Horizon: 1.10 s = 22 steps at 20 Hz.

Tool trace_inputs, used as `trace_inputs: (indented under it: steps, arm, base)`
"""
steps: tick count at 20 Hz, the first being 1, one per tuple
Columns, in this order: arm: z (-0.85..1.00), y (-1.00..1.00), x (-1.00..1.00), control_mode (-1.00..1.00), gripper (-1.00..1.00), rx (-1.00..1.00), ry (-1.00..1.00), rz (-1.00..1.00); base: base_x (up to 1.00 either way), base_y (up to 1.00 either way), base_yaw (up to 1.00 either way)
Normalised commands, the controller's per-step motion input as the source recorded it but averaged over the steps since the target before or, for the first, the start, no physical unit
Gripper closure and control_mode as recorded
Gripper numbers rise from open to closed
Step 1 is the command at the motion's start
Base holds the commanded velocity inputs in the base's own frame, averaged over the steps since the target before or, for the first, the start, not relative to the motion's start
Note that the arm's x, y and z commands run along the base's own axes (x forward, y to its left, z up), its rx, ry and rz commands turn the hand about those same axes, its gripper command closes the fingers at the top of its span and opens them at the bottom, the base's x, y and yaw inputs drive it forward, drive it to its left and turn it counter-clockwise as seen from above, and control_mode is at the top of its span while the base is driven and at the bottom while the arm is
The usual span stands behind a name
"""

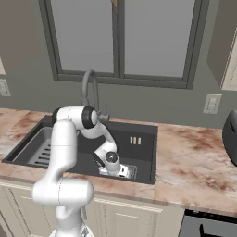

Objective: Pick up the dish brush and sponge from the sink, and place them back in the cabinet, and close the cabinet door.

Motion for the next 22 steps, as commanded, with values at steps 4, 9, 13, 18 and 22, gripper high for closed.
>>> trace_inputs:
  steps: [4,9,13,18,22]
  arm:
    - [0.0,0.0,0.0,-1.0,1.0,0.0,0.0,0.0]
    - [0.0,0.0,0.0,-1.0,1.0,0.0,0.0,0.0]
    - [0.0,0.0,0.0,-1.0,1.0,0.0,0.0,0.0]
    - [0.0,0.0,0.0,-1.0,1.0,0.0,0.0,0.0]
    - [0.04,-0.01,0.0,-1.0,1.0,0.0,0.0,0.0]
  base:
    - [0.0,0.0,0.0]
    - [0.0,0.0,0.0]
    - [0.0,0.0,0.0]
    - [0.0,0.0,0.0]
    - [0.0,0.0,0.0]
